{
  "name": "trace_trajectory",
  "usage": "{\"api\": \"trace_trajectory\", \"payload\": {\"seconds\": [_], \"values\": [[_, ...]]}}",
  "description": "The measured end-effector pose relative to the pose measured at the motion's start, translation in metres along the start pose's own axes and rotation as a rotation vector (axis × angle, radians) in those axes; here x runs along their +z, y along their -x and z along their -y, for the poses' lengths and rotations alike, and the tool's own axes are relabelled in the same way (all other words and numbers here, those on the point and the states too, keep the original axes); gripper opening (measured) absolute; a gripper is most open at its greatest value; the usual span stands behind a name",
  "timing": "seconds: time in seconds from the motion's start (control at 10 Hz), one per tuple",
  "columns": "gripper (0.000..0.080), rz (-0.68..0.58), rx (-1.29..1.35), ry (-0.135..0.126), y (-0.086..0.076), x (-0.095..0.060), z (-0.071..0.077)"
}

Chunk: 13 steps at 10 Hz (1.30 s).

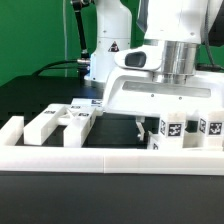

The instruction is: Assemble chair

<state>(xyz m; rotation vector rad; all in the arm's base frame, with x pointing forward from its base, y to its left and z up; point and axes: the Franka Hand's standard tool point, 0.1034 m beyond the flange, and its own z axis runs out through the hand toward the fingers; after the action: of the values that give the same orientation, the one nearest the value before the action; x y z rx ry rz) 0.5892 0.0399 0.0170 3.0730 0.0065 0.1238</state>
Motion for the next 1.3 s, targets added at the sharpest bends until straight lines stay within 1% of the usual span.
{"api": "trace_trajectory", "payload": {"seconds": [0.1,0.4,0.5,0.6,0.7,0.8,0.9,1.0,1.1,1.2,1.3], "values": [[0.0323,0.0,0.0,0.0,0.0,0.0,0.0],[0.0323,0.002,0.0,0.0,0.0,-0.001,-0.001],[0.0323,0.012,0.008,-0.002,0.0,-0.007,-0.006],[0.0323,0.016,0.018,-0.007,-0.003,-0.017,-0.01],[0.0281,0.014,0.027,-0.014,-0.005,-0.029,-0.014],[0.0262,0.013,0.037,-0.026,-0.005,-0.045,-0.016],[0.0262,0.033,0.047,-0.039,-0.004,-0.057,-0.019],[0.0253,0.039,0.054,-0.047,-0.006,-0.067,-0.021],[0.0243,0.04,0.052,-0.042,-0.004,-0.061,-0.021],[0.023,0.123,0.056,-0.052,0.004,-0.059,-0.019],[0.023,0.174,0.059,-0.06,0.001,-0.062,-0.019]]}}
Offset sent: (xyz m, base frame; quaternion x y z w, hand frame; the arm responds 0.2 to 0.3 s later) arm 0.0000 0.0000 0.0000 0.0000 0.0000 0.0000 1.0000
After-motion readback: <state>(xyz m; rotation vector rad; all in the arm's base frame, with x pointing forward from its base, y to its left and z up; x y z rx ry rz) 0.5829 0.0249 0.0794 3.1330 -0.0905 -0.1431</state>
